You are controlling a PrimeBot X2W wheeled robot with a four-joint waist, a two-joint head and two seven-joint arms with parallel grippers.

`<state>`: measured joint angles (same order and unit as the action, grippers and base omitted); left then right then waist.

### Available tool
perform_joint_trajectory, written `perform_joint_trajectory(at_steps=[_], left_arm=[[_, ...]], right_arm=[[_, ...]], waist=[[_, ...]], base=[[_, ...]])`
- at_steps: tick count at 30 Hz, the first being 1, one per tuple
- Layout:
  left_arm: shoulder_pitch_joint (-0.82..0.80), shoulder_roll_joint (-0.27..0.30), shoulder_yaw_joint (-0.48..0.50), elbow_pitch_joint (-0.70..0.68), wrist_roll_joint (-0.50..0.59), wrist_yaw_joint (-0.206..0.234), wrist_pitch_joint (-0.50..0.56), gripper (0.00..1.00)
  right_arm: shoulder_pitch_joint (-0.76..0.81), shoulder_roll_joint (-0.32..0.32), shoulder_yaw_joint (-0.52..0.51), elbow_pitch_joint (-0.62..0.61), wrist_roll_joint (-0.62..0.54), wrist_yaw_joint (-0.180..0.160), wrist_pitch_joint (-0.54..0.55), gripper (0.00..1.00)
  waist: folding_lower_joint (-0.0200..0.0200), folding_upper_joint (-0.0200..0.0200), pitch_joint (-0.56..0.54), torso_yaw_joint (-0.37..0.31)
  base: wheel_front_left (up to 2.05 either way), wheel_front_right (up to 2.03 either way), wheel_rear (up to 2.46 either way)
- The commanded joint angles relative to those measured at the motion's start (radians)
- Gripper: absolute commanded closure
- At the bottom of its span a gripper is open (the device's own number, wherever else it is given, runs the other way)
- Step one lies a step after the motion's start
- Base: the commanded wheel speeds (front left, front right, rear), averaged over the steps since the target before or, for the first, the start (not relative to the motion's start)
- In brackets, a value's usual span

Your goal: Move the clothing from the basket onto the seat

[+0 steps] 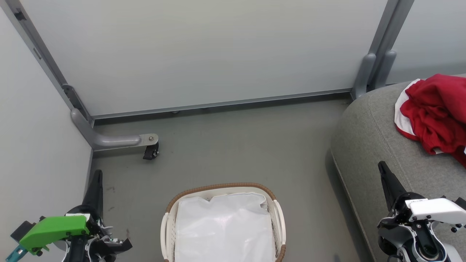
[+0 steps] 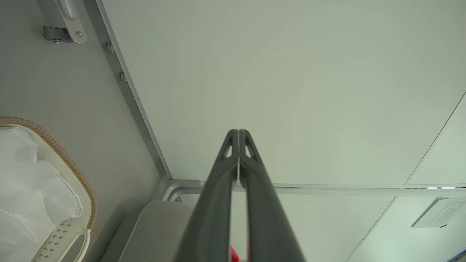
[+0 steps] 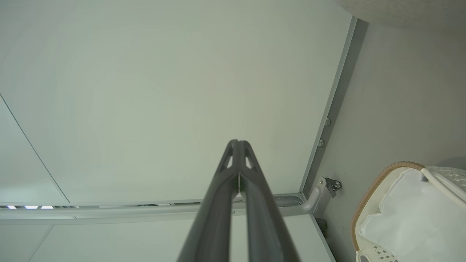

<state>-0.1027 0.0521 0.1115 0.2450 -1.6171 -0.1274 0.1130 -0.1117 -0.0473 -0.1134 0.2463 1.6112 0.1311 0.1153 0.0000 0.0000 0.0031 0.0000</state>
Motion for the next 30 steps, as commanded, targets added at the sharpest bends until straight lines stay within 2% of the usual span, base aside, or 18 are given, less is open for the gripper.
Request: perform_joint_trajectory(at_steps=[1,30], left_arm=[[-0.011,0.0,0.003,-0.001,0.006,-0.006,0.003,1.0],[-0.012,0.0,0.004,-0.001,0.006,-0.006,0.004,1.0]], right_arm=[[0.007,-0.006,-0.002,-0.003,0.004,-0.001,0.001,1.0],[0.007,-0.006,-0.002,-0.003,0.004,-0.001,0.001,1.0]], waist=[[0.0,0.0,0.0,0.0],[0.0,0.0,0.0,0.0]], base=[[0.0,0.0,0.0],[0.0,0.0,0.0]])
